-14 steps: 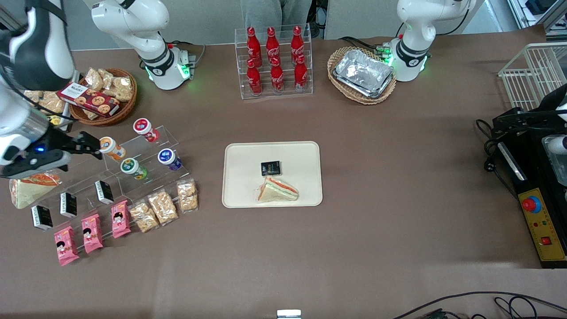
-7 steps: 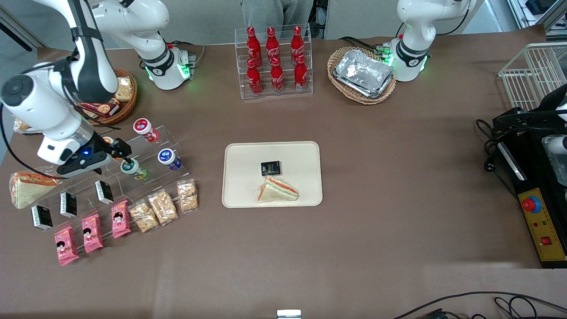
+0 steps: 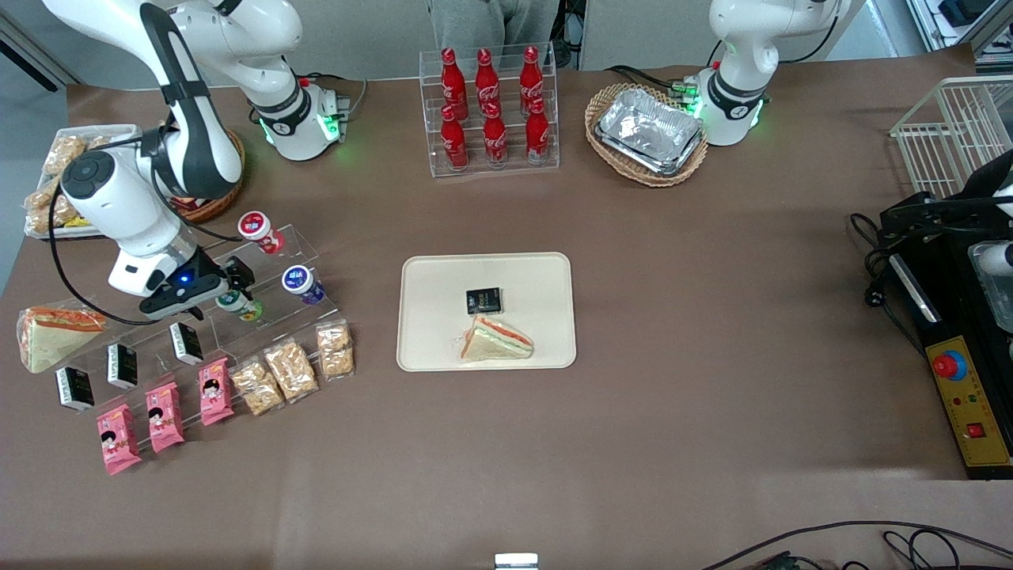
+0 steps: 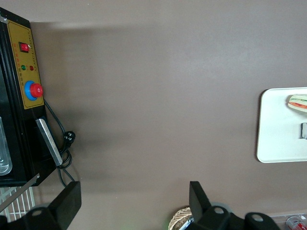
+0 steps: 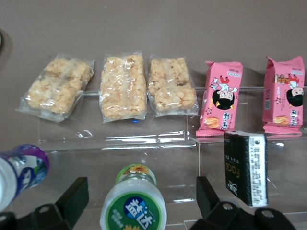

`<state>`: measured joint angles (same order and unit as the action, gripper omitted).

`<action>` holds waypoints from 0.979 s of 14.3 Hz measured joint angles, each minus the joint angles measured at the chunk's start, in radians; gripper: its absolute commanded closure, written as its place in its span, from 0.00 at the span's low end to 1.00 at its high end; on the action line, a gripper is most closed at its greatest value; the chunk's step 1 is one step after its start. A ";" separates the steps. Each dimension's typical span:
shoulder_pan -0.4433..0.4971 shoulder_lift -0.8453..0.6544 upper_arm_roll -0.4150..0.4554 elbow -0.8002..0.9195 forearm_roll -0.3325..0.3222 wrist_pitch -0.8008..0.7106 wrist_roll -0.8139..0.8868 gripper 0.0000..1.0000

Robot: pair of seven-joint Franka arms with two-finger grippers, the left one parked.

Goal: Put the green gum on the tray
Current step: 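Lower the right gripper onto the green-lidded yogurt cup and close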

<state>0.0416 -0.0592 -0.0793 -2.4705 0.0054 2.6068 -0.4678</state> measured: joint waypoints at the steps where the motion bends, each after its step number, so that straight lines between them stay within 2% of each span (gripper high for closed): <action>1: 0.000 0.008 -0.001 -0.016 0.000 0.029 -0.003 0.00; 4: 0.000 0.021 -0.001 -0.054 0.000 0.077 -0.005 0.00; 12: -0.001 0.018 -0.015 -0.074 0.000 0.086 -0.025 0.00; 13: -0.002 0.018 -0.022 -0.077 0.000 0.086 -0.029 0.02; 14: -0.003 0.017 -0.025 -0.082 0.000 0.086 -0.031 0.14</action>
<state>0.0389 -0.0422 -0.1046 -2.5522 0.0053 2.6927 -0.4988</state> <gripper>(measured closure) 0.000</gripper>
